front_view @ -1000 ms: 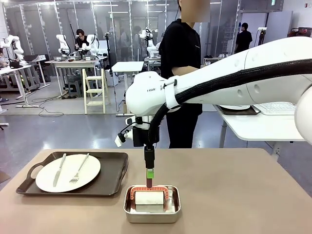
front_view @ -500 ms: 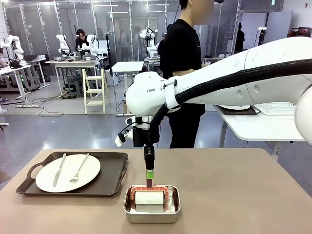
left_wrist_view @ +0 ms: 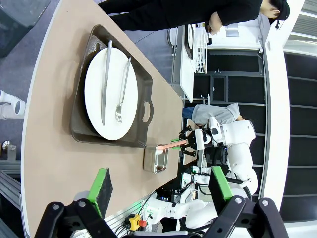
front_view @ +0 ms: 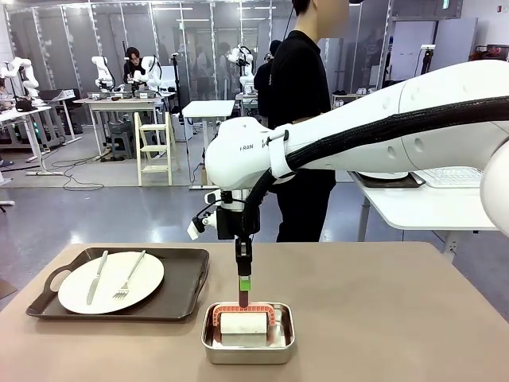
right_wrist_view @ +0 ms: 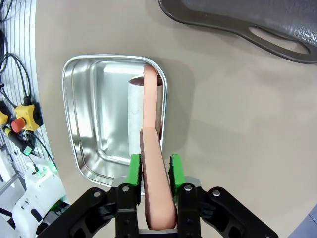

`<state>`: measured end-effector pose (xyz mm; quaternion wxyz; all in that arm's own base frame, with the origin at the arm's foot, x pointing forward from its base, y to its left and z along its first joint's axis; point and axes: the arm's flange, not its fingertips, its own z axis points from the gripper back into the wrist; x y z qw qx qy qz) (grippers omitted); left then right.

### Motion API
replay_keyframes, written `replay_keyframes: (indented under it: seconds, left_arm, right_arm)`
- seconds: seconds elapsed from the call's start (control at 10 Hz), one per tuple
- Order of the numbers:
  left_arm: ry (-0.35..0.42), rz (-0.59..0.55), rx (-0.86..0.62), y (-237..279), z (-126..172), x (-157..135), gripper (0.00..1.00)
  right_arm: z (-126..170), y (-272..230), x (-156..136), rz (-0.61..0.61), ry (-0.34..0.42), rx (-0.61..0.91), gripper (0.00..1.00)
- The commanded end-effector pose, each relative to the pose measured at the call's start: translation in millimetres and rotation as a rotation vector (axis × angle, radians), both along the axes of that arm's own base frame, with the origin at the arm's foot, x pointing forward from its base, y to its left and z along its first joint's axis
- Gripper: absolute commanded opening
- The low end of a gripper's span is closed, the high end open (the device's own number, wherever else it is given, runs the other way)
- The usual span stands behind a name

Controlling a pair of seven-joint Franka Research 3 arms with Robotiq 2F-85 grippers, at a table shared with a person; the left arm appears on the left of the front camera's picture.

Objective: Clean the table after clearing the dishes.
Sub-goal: When the left (or right) Handle tray is removed, use the left hand (or right hand) to clean the left (or right) side of the table with the Lint Roller.

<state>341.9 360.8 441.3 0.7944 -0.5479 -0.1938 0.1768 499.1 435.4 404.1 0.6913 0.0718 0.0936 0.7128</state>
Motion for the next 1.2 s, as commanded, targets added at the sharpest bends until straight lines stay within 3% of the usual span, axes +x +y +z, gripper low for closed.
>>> replay_keyframes:
  seconds: [0.0, 0.1, 0.2, 1.1]
  left_arm:
    - [-0.012, 0.008, -0.004, 1, 1, -1, 1.00]
    - [-0.012, 0.008, -0.004, 1, 1, -1, 1.00]
    - [-0.012, 0.008, -0.004, 1, 1, -1, 1.00]
    - [-0.012, 0.008, -0.004, 1, 1, -1, 1.00]
  right_arm:
    - [-3, -1, -7, -0.014, -0.018, -0.006, 0.23]
    - [-3, -1, -7, -0.013, -0.018, -0.008, 0.00]
    - [-3, -1, -7, -0.013, -0.018, -0.010, 0.03]
    - [13, -4, -9, -0.028, -0.053, 0.003, 0.00]
